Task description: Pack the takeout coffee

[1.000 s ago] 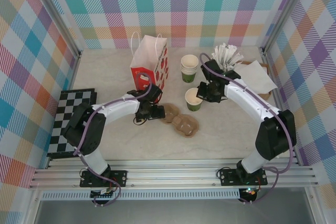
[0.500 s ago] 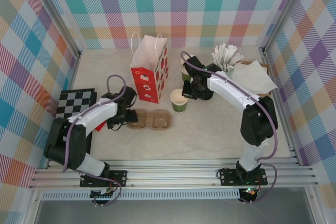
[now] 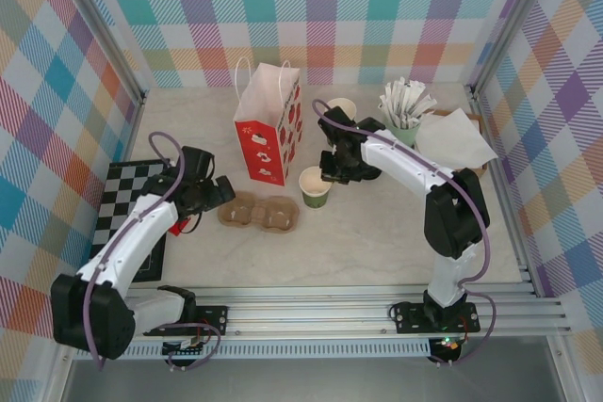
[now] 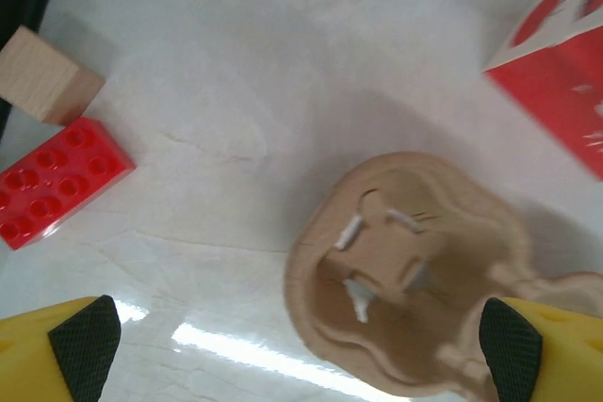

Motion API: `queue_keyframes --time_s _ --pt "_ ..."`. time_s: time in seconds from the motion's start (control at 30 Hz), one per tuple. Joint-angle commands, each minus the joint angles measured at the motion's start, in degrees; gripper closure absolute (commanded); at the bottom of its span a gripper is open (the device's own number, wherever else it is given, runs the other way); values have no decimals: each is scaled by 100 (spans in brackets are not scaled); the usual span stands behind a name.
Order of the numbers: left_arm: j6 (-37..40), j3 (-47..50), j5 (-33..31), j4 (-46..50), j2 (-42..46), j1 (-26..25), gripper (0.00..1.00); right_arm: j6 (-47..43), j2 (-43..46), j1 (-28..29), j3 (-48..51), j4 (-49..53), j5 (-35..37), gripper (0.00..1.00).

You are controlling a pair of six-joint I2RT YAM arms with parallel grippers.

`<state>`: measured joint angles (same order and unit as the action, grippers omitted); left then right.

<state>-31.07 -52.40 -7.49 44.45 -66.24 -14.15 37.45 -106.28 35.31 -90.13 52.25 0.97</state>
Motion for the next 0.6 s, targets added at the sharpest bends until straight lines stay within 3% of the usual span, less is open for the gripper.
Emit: queue_keyframes --time_s 0.0,0.13,0.2,0.4,0.57 --pt "-276 19 383 -276 290 7 0 -122 480 11 -236 -68 -48 75" --pt "-632 29 626 -573 445 -63 0 43 1069 -206 -92 -137 -52 45" --pt "-748 2 716 -753 461 -180 0 312 1378 -475 290 -309 -40 37" --pt "-771 -253 754 -1421 179 -1062 0 1929 1799 -1761 1818 -1276 -159 29" --pt "-1003 -32 880 -1997 -136 -1466 0 2775 1364 -1848 1842 -1405 314 26"
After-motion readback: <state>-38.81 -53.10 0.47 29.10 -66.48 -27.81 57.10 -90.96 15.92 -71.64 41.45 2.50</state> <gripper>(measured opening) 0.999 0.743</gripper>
